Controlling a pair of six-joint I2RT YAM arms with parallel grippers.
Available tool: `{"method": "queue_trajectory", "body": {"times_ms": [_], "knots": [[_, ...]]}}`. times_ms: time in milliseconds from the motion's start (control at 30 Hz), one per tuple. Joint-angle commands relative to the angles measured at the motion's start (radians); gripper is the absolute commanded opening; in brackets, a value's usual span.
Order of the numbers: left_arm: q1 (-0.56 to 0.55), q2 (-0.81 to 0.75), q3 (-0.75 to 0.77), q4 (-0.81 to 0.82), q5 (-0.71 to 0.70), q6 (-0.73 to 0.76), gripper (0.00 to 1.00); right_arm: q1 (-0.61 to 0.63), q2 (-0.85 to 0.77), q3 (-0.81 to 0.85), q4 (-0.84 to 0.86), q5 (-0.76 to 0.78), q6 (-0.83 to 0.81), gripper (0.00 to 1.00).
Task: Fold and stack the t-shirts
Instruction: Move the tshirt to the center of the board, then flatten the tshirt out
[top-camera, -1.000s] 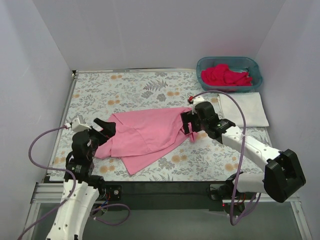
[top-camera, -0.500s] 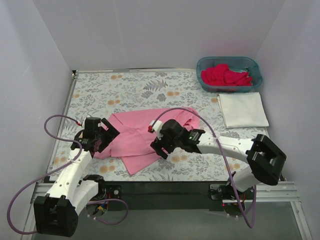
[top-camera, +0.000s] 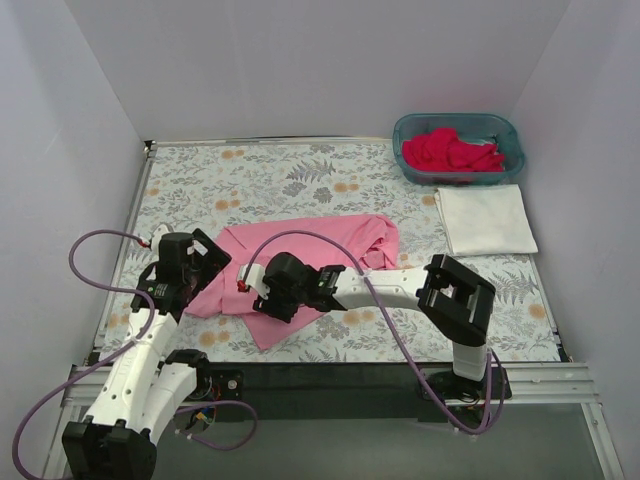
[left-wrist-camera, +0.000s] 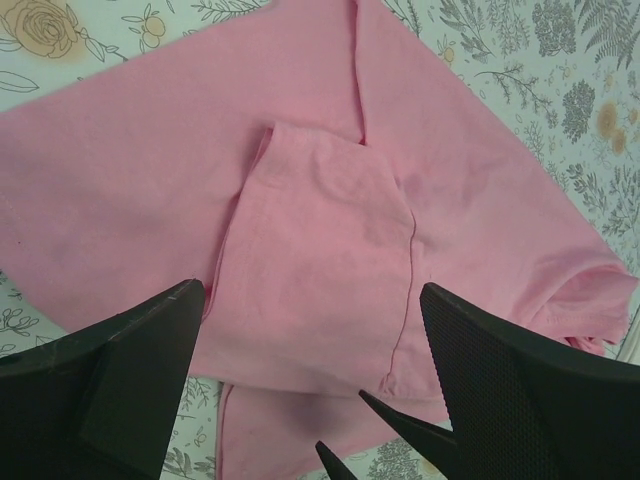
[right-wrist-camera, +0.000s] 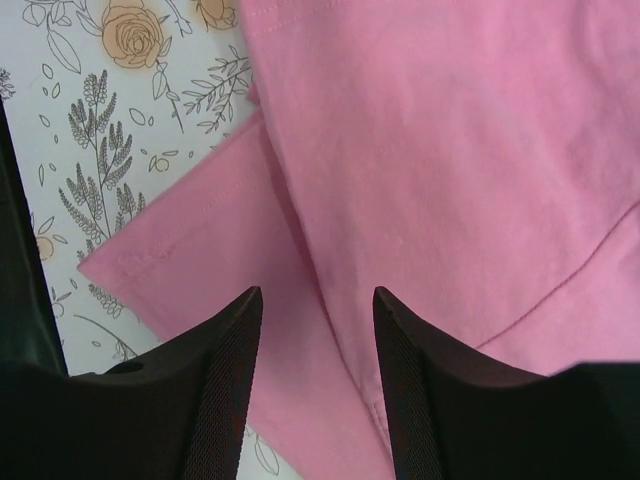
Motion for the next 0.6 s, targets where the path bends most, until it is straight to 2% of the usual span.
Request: {"method": "queue_trajectory", "body": {"times_ms": [0,233,267,367,467,567], "knots": [[-0.003,-0.034,0.067,-0.048,-0.045,0.013,0.83,0.021,0.054,0.077,0.040,-0.014,-0.047,0.46],[-0.003,-0.059,0.122,-0.079,-0.076,0.027,0.83,0.028,0.143,0.131,0.039,0.003,-0.067,0.46],[-0.003,-0.060,0.125,-0.082,-0.076,0.029,0.83,0.030,0.157,0.142,0.040,0.013,-0.070,0.42],[-0.003,-0.062,0.130,-0.084,-0.079,0.036,0.83,0.030,0.171,0.156,0.042,0.038,-0.076,0.40],[-0.003,-0.068,0.125,-0.084,-0.078,0.044,0.82,0.032,0.183,0.167,0.044,0.095,-0.088,0.20],[-0.003,-0.070,0.121,-0.081,-0.073,0.047,0.82,0.032,0.177,0.159,0.045,0.122,-0.090,0.05]]}}
